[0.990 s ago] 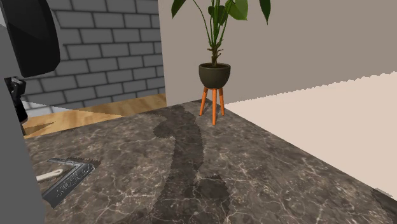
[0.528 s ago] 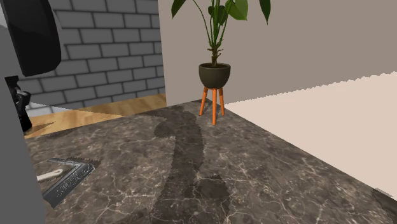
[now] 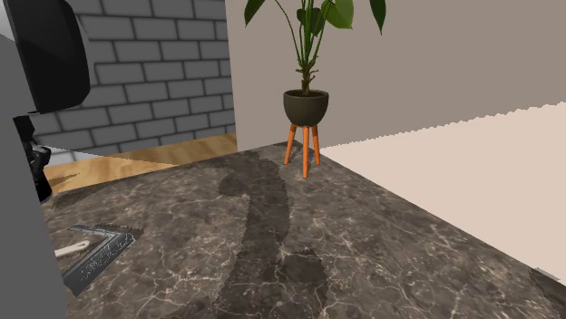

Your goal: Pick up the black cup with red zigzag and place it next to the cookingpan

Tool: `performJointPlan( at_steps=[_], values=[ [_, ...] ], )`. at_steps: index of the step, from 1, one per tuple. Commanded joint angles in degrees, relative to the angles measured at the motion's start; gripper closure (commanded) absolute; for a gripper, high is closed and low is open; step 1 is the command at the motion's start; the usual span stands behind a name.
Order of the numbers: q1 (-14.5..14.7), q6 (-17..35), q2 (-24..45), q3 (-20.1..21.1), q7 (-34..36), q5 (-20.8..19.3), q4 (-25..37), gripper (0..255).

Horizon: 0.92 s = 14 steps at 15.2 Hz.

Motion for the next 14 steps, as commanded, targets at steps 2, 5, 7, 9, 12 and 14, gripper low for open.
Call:
performJointPlan(
  at_steps=[2, 5, 7, 9, 12, 14],
  values=[
    [0.1, 2.1, 0.5, -0.1, 0.2, -0.2, -1.5, 255],
    [0.1, 4.0, 1.2, -0.2, 0.4, -0.3, -2.7, 255],
    [0.1, 4.0, 1.2, -0.2, 0.4, -0.3, -2.7, 255],
    [0.1, 4.0, 1.2, -0.2, 0.4, -0.3, -2.7, 255],
    [0.1, 4.0, 1.2, -0.2, 0.4, -0.3, -2.7, 255],
    [0.1, 4.0, 1.2, -0.2, 0.4, -0.3, -2.8, 0]
  ],
)
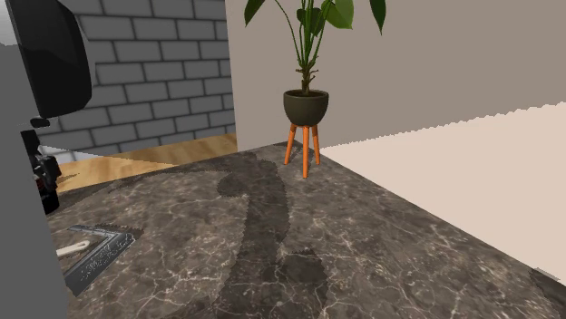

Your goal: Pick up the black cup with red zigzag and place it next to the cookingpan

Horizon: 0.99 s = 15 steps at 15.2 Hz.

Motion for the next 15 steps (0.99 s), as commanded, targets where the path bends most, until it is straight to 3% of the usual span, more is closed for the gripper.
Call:
performJointPlan(
  at_steps=[1, 4, 8, 15],
  values=[
    [0.0, 0.0, 0.0, 0.0, 0.0, 0.0, 0.0, 0],
    [0.0, 0.0, 0.0, 0.0, 0.0, 0.0, 0.0, 0],
    [-0.3, -4.7, -4.1, 0.4, -0.3, 0.6, 0.6, 0],
    [-0.3, -4.7, -4.1, 0.4, -0.3, 0.6, 0.6, 0]
  ],
)
